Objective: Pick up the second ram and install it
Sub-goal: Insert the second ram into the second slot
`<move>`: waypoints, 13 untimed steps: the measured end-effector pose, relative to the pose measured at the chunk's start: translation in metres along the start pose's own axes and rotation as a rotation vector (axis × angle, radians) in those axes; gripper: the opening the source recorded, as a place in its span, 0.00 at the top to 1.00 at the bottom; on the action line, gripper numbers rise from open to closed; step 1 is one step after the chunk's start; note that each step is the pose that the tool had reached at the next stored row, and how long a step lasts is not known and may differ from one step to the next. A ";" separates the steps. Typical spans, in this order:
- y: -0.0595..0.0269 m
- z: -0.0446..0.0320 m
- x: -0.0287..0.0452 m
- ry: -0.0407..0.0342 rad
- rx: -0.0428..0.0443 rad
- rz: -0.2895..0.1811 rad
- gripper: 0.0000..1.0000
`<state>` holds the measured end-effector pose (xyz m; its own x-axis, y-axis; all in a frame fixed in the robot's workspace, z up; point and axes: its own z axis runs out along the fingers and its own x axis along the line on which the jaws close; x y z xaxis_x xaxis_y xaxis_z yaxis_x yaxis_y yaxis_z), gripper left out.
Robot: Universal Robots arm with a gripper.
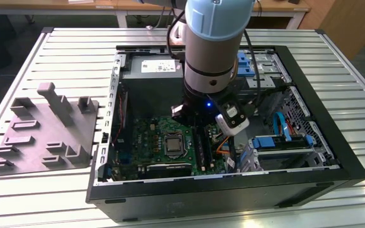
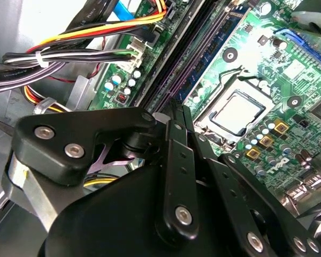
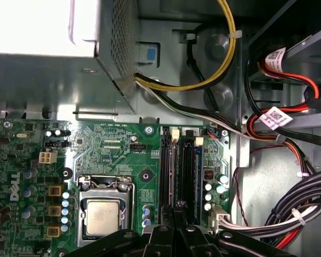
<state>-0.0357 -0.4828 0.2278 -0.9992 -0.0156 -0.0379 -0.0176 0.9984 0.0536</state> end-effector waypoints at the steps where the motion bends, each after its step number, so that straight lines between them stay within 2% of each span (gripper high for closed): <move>1: 0.0000 0.0006 0.0000 0.0000 -0.0004 0.000 0.89; 13: -0.0001 0.0029 0.0001 -0.0001 -0.0011 0.000 0.89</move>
<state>-0.0356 -0.4828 0.2248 -0.9992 -0.0156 -0.0380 -0.0177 0.9983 0.0547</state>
